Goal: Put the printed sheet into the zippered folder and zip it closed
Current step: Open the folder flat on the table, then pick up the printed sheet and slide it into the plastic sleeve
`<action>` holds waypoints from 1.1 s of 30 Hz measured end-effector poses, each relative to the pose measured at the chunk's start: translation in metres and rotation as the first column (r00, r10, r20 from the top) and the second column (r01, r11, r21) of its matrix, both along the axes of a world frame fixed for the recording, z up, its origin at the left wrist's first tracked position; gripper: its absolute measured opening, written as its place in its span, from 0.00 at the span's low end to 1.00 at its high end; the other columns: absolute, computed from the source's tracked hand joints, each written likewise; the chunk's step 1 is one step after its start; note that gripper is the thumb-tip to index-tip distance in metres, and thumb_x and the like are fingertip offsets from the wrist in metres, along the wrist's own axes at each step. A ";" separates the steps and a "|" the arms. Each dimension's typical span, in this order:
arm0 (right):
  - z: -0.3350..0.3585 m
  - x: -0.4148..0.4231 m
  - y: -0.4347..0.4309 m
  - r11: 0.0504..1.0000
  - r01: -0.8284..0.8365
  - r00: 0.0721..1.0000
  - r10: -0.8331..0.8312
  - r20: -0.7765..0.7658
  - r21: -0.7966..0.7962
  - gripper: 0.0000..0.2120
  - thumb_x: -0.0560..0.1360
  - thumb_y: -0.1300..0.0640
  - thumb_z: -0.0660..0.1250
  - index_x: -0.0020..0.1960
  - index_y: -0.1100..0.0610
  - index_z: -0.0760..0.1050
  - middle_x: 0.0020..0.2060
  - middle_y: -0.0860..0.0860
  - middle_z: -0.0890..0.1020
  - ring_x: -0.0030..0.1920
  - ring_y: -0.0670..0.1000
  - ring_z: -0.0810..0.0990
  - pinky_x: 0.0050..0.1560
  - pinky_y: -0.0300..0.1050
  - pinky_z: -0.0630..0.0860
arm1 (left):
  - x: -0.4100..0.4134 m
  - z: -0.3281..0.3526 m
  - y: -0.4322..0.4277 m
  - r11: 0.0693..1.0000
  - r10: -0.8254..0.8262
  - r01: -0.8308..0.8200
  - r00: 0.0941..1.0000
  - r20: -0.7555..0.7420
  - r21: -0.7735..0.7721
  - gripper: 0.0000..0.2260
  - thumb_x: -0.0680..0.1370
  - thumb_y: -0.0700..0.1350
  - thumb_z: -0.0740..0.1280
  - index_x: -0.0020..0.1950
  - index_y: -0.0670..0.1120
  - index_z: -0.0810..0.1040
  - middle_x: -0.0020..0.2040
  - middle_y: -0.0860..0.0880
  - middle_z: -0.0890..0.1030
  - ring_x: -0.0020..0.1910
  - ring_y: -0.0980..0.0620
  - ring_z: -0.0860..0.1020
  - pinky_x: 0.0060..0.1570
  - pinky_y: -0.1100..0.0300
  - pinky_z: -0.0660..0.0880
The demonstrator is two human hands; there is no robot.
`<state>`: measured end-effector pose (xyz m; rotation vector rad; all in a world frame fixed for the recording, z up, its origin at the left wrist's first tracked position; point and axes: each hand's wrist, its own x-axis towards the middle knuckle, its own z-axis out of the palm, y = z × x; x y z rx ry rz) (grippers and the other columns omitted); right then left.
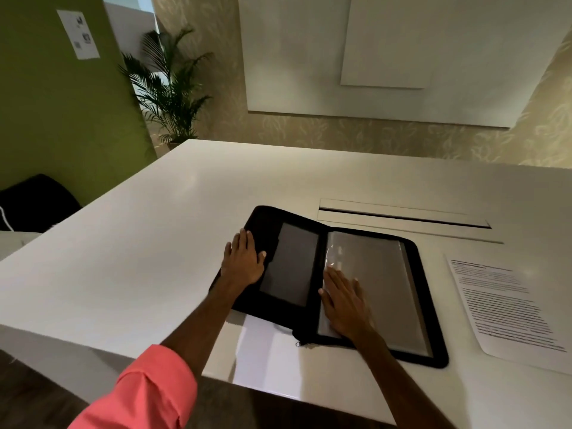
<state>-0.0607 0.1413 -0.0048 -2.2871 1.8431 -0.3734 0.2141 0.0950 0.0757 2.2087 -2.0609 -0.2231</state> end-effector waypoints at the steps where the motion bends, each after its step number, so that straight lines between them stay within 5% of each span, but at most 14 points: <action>1: 0.000 0.000 0.000 1.000 -0.004 1.000 0.003 -0.011 -0.003 0.29 0.89 0.43 0.48 0.88 0.50 0.49 0.87 0.47 0.50 0.87 0.48 0.48 0.87 0.59 0.47 | 0.001 -0.007 0.004 1.000 0.002 -0.001 1.000 -0.006 0.023 0.33 0.91 0.56 0.51 0.89 0.40 0.46 0.90 0.39 0.47 0.90 0.40 0.50 0.88 0.43 0.51; 19: 0.014 -0.010 -0.004 1.000 0.021 0.999 -0.020 0.046 -0.020 0.28 0.89 0.44 0.49 0.87 0.50 0.51 0.87 0.45 0.54 0.87 0.46 0.50 0.87 0.57 0.44 | -0.024 -0.032 0.011 0.995 0.081 -0.072 0.987 -0.142 0.065 0.34 0.90 0.59 0.47 0.89 0.40 0.44 0.90 0.40 0.43 0.90 0.42 0.42 0.89 0.41 0.42; 33: 0.028 -0.190 -0.004 0.953 0.286 0.958 -0.283 0.043 -0.098 0.28 0.89 0.45 0.51 0.86 0.52 0.57 0.86 0.48 0.59 0.87 0.49 0.55 0.86 0.60 0.47 | -0.247 -0.026 -0.014 0.954 -0.299 0.290 0.934 -0.194 -0.074 0.31 0.90 0.56 0.52 0.90 0.44 0.47 0.90 0.42 0.46 0.90 0.43 0.45 0.89 0.43 0.44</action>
